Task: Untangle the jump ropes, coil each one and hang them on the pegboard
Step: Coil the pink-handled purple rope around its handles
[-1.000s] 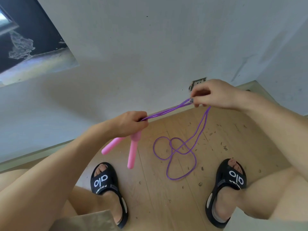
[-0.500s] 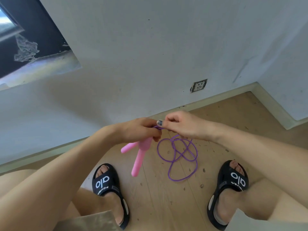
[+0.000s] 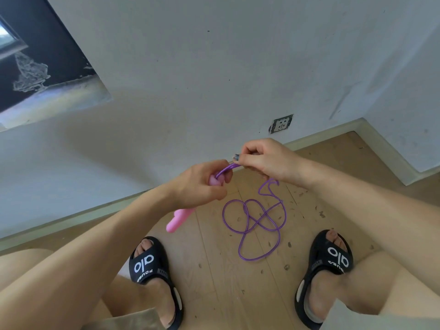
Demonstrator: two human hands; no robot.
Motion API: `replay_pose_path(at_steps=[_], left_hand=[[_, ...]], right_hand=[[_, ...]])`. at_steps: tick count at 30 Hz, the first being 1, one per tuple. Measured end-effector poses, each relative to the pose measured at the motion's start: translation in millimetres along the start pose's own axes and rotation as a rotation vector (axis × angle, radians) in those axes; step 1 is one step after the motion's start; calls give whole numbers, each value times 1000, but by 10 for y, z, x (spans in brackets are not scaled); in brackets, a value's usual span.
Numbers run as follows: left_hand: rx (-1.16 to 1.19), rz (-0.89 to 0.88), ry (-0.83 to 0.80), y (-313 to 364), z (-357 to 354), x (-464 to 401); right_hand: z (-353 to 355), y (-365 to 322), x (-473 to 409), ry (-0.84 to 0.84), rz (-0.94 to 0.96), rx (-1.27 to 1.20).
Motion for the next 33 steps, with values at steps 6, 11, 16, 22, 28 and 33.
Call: replay_pose_path(at_steps=[6,11,16,22,28,33], left_hand=[[-395,-107,132,97,38,21],[-314,-100,206,159,-21,36],[-209,-97,275,187,-5,64],[-188,-75,387,258,67,117],[-348,-101,423,266,83,127],[-287,-49,424,179,144,119]], right_hand=[[-285,-12,130,-119,-94,-10],[-481,56,114,-50,-42,16],[-462,62,129,69,-13,-39],[-434,65,113,166,-38,-84],[-513,94,92,148,-43,-102],[-345,-13,56,202,26,-77]])
Point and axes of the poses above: each hand's wrist, its own x-axis away from the middle knuckle, its own z-axis out of the back of the hand, y = z × x, the point moved 8 cm from there along -x, towards the middle knuckle
